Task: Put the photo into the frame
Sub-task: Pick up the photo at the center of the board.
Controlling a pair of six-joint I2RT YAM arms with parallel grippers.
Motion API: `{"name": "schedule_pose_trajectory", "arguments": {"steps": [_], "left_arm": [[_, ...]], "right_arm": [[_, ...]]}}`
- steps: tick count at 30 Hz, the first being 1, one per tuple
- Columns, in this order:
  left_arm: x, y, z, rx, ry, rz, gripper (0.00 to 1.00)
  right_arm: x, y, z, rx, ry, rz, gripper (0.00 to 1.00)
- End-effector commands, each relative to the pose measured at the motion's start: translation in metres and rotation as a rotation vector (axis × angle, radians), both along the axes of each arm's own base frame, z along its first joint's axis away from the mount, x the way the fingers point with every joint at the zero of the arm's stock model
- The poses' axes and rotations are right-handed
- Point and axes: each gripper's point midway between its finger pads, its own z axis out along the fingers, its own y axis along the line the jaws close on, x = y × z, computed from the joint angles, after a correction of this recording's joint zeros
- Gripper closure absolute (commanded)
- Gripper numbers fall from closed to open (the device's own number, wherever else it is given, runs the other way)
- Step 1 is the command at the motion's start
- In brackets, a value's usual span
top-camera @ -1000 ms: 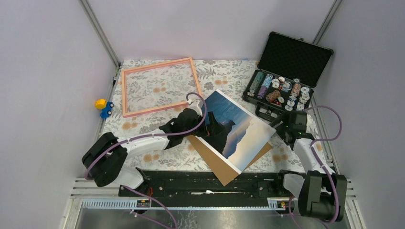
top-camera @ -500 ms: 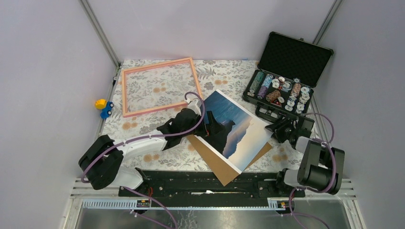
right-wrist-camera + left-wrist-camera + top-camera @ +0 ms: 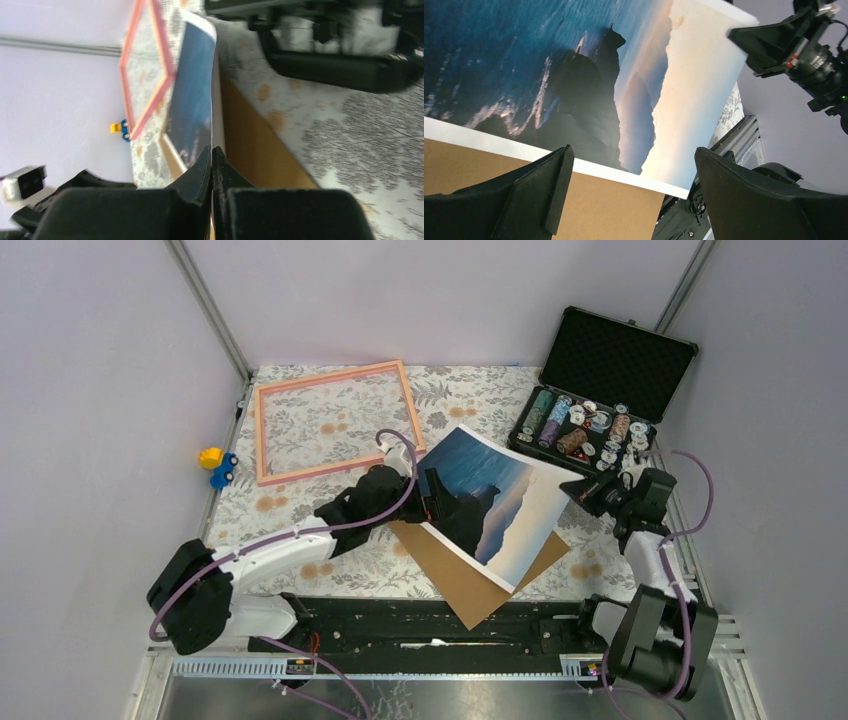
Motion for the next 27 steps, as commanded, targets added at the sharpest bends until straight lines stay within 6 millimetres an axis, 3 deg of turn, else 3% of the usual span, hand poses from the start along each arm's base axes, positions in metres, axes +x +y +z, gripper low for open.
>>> {"name": "schedule_pose_trajectory", "arguments": {"steps": [1, 5, 7, 16, 17, 20, 22, 24, 27], "left_arm": [[0.01, 0.005, 0.047, -0.045, -0.079, 0.054, 0.01], [0.019, 0.022, 0.052, -0.052, -0.04, 0.106, 0.01], [0.025, 0.031, 0.056, -0.1, -0.01, 0.099, 0.01], [0.036, 0.082, 0.082, -0.175, 0.007, 0.152, 0.01], [0.036, 0.088, 0.084, -0.168, -0.002, 0.167, 0.01], [0.037, 0.109, 0.089, -0.144, -0.013, 0.22, 0.01], [0.041, 0.128, 0.091, -0.157, -0.007, 0.262, 0.01], [0.042, 0.144, 0.093, -0.182, 0.007, 0.289, 0.01], [0.045, 0.17, 0.096, -0.183, 0.024, 0.345, 0.01]], "right_arm": [[-0.002, 0.019, 0.079, 0.043, -0.19, 0.111, 1.0], [-0.005, 0.032, 0.143, 0.032, -0.333, 0.132, 1.0], [0.002, 0.043, 0.172, -0.008, -0.402, 0.15, 1.0], [0.071, 0.111, 0.316, -0.23, -0.704, 0.426, 1.0], [0.075, 0.122, 0.343, -0.269, -0.784, 0.46, 1.0], [0.094, 0.171, 0.372, -0.347, -0.921, 0.598, 1.0], [0.104, 0.207, 0.38, -0.398, -0.98, 0.703, 1.0], [0.113, 0.243, 0.371, -0.474, -1.006, 0.813, 1.0], [0.12, 0.291, 0.344, -0.547, -1.051, 0.967, 1.0]]}}
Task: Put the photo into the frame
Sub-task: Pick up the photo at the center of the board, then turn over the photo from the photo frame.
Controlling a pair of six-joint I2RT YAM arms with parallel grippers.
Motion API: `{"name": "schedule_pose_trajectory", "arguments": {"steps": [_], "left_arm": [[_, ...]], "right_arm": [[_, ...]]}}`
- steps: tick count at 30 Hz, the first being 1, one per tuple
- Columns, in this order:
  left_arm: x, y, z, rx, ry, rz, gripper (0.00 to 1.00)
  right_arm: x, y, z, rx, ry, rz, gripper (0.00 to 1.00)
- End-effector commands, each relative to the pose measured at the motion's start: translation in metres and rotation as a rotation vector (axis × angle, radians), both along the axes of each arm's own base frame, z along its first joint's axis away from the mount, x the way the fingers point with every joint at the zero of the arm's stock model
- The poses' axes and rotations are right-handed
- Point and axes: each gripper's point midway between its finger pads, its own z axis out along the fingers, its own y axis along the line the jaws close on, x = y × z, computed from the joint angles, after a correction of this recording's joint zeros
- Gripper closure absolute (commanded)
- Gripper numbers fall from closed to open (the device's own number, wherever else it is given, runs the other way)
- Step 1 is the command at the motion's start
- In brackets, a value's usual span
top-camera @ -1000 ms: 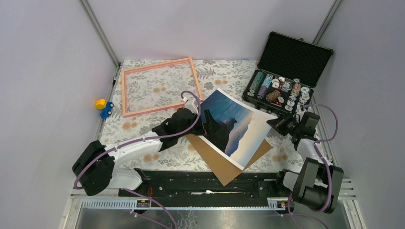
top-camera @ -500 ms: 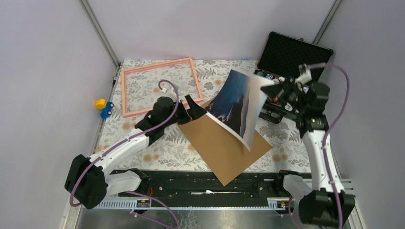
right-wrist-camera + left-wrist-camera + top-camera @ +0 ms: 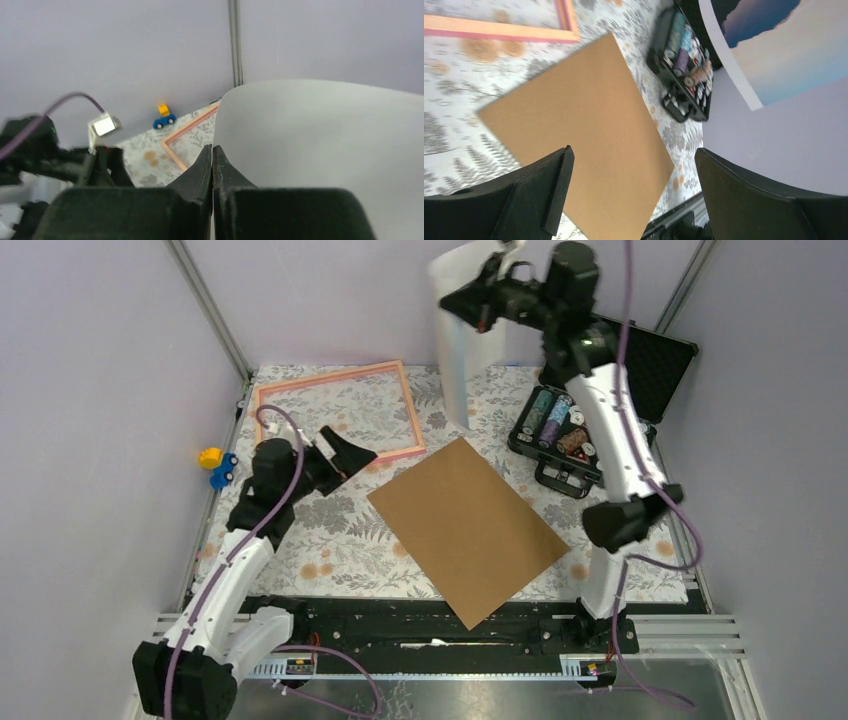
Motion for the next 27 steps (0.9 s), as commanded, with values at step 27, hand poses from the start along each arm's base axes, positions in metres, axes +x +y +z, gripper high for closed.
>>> {"name": "schedule_pose_trajectory", "arguments": {"steps": [27], "left_arm": [[0.011, 0.068, -0.049, -0.263, 0.239, 0.13, 0.02]], "right_arm": [[-0.097, 0.114, -0.359, -0.871, -0.394, 0.341, 1.0]]}}
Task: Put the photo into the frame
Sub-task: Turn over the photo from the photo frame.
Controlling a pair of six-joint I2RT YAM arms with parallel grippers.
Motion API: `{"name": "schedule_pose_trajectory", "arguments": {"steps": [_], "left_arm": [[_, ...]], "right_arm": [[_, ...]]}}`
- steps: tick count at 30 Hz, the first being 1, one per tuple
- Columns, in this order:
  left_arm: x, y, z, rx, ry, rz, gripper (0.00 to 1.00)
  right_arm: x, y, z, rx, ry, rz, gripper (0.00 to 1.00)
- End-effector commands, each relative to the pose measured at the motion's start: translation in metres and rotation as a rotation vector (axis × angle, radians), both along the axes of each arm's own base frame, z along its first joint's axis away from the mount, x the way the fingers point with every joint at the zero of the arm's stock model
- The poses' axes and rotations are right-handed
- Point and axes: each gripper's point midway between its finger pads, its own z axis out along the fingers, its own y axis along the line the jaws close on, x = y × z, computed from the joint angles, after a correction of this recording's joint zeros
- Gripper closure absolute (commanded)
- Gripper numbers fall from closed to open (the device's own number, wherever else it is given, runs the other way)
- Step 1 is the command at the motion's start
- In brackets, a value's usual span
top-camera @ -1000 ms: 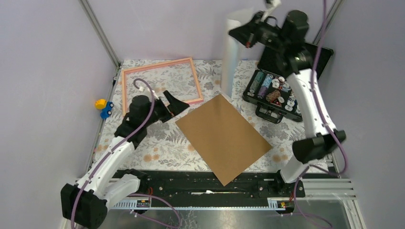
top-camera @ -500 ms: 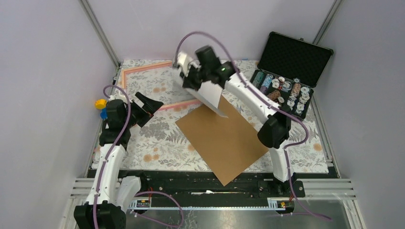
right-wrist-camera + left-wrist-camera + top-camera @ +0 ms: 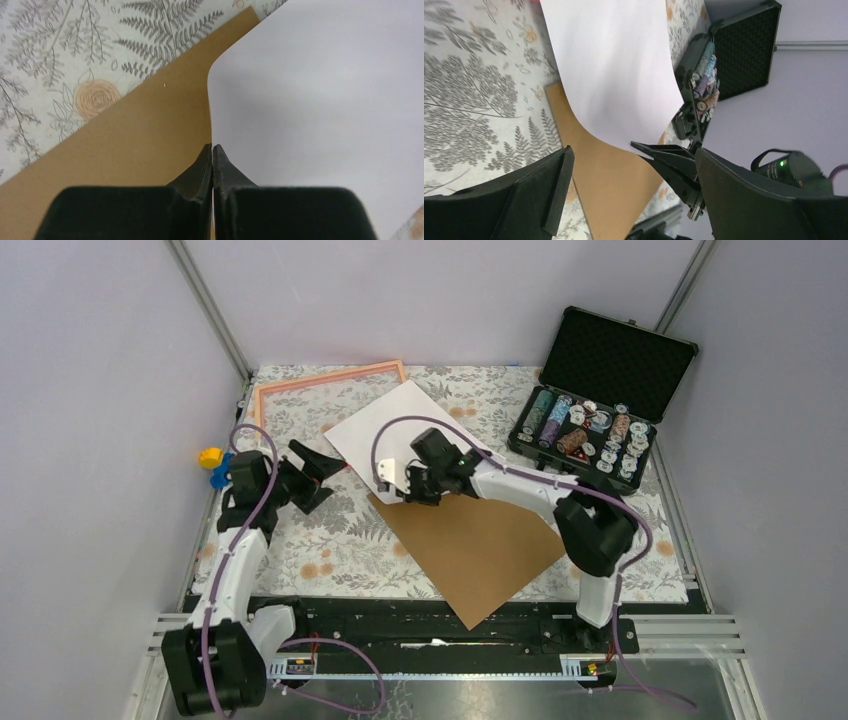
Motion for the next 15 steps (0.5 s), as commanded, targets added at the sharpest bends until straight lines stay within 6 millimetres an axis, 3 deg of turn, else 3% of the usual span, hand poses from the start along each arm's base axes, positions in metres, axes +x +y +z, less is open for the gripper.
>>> {"name": "schedule_pose_trajectory", "arguments": {"steps": [1, 7, 11, 15], "left_arm": [[0.004, -0.023, 0.001, -0.208, -0.004, -0.081, 0.02], [0.015, -0.036, -0.028, -0.396, 0.005, -0.054, 0.01], [0.016, -0.08, -0.049, -0.403, 0.028, -0.158, 0.01], [0.021, -0.098, -0.059, -0.48, 0.022, -0.126, 0.02]], "right_arm": [[0.026, 0.01, 0.057, 0.208, -0.303, -0.004, 1.0], [0.014, -0.006, 0.052, 0.244, -0.379, 0.016, 1.0], [0.0, -0.003, 0.063, 0.334, -0.385, 0.06, 1.0], [-0.006, -0.004, 0.066, 0.374, -0.401, 0.069, 1.0]]}}
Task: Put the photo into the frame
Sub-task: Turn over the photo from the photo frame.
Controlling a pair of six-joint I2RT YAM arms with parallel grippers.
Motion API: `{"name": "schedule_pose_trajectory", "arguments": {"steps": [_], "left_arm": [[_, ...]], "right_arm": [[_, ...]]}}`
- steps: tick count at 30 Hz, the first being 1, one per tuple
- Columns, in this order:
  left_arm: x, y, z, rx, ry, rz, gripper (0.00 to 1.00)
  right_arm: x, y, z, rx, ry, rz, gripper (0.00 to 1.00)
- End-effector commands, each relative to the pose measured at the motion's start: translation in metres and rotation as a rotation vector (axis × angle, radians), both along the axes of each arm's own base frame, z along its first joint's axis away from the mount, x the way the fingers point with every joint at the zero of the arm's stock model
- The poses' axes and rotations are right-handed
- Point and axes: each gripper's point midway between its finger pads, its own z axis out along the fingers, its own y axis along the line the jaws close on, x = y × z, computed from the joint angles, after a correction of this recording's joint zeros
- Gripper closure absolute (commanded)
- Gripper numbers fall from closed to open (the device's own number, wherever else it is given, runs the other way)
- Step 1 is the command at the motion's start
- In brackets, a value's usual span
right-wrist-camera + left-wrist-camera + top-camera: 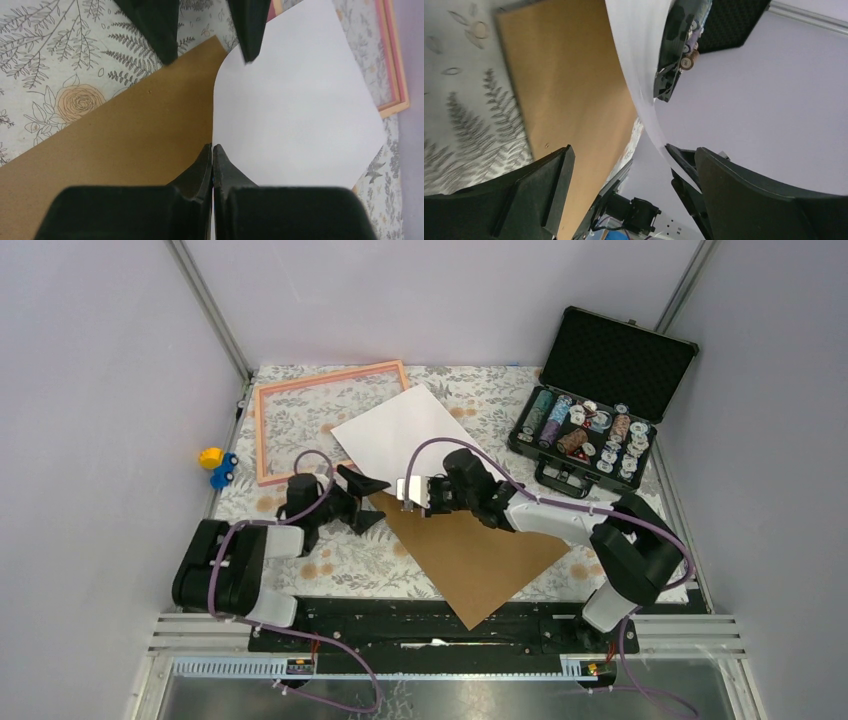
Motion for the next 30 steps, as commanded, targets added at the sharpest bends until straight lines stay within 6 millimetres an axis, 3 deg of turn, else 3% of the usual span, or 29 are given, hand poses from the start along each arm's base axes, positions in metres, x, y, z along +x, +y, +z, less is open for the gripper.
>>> {"name": "schedule_pose_trajectory", "arguments": {"steps": [1, 5, 11, 16, 21, 25, 27, 30], "left_arm": [[0.024, -0.015, 0.028, -0.106, -0.171, 0.056, 0.05], [0.039, -0.016, 0.018, -0.118, -0.164, 0.1, 0.16], [0.061, -0.009, 0.034, -0.205, -0.237, 0.168, 0.37], [0.076, -0.001, 0.037, -0.174, -0.264, 0.164, 0.55], [0.079, 0.011, 0.033, -0.096, -0.264, 0.173, 0.71], [0.082, 0.015, 0.034, -0.07, -0.268, 0.164, 0.9], [0.084, 0.018, 0.036, -0.066, -0.274, 0.164, 1.0], [0.084, 0.023, 0.044, -0.031, -0.307, 0.169, 1.0]], "right_arm": [[0.002, 0.013, 0.044, 0.144, -0.114, 0.044, 1.0], [0.0, 0.012, 0.042, 0.136, -0.104, 0.058, 1.0], [-0.001, 0.01, 0.034, 0.127, -0.077, 0.078, 1.0], [0.001, 0.009, 0.033, 0.135, -0.054, 0.086, 1.0], [0.003, 0.011, 0.029, 0.134, -0.041, 0.087, 0.91], [0.005, 0.011, 0.031, 0.148, -0.032, 0.075, 0.77], [0.014, 0.011, 0.039, 0.196, -0.041, 0.035, 0.57], [0.033, 0.003, 0.065, 0.376, -0.009, -0.094, 0.27]]}}
